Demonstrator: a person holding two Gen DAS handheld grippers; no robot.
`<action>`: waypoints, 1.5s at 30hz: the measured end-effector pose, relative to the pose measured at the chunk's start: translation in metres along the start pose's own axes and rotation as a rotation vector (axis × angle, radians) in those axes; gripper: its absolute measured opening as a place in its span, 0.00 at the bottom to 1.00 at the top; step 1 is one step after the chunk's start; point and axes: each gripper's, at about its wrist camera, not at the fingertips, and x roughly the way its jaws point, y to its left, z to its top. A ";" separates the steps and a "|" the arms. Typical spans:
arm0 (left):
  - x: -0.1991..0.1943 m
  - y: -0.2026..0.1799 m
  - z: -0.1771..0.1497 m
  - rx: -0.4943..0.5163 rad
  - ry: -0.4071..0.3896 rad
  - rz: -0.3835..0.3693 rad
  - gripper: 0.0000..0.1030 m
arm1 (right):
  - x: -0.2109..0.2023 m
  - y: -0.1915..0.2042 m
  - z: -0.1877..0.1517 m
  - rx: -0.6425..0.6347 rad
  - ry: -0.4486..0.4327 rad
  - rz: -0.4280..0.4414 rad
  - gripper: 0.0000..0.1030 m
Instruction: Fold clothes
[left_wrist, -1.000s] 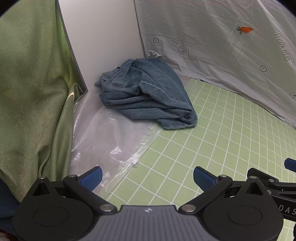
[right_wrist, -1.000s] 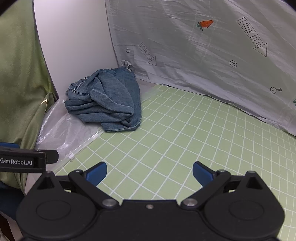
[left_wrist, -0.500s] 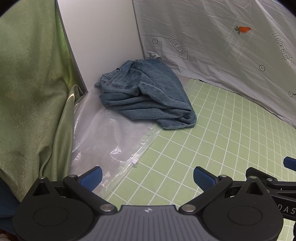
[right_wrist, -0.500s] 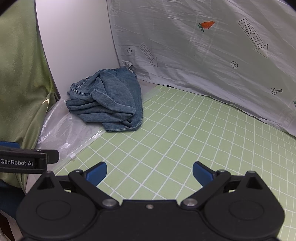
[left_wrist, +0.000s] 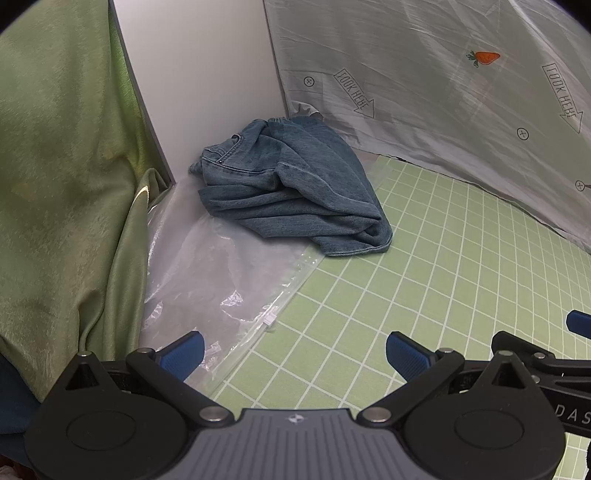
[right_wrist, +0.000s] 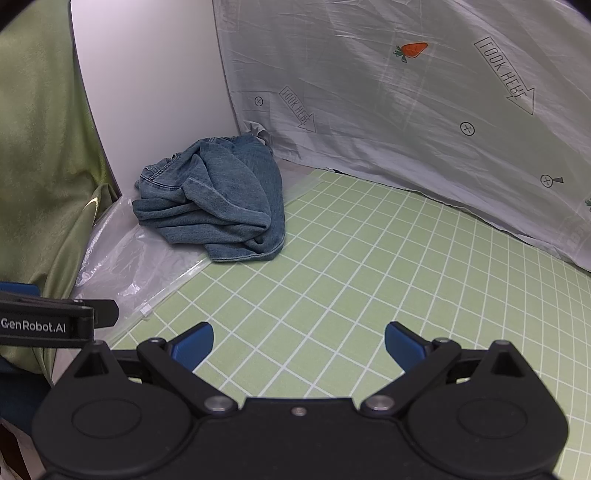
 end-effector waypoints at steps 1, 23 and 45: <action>0.000 0.000 0.000 0.000 0.000 0.000 1.00 | 0.000 0.000 0.000 0.000 -0.001 0.000 0.97; 0.004 -0.001 0.002 0.000 0.014 -0.002 1.00 | -0.001 -0.003 -0.002 0.002 0.001 0.000 0.97; 0.042 0.002 0.032 -0.034 0.071 0.001 1.00 | 0.031 -0.002 0.023 -0.024 0.025 -0.001 0.97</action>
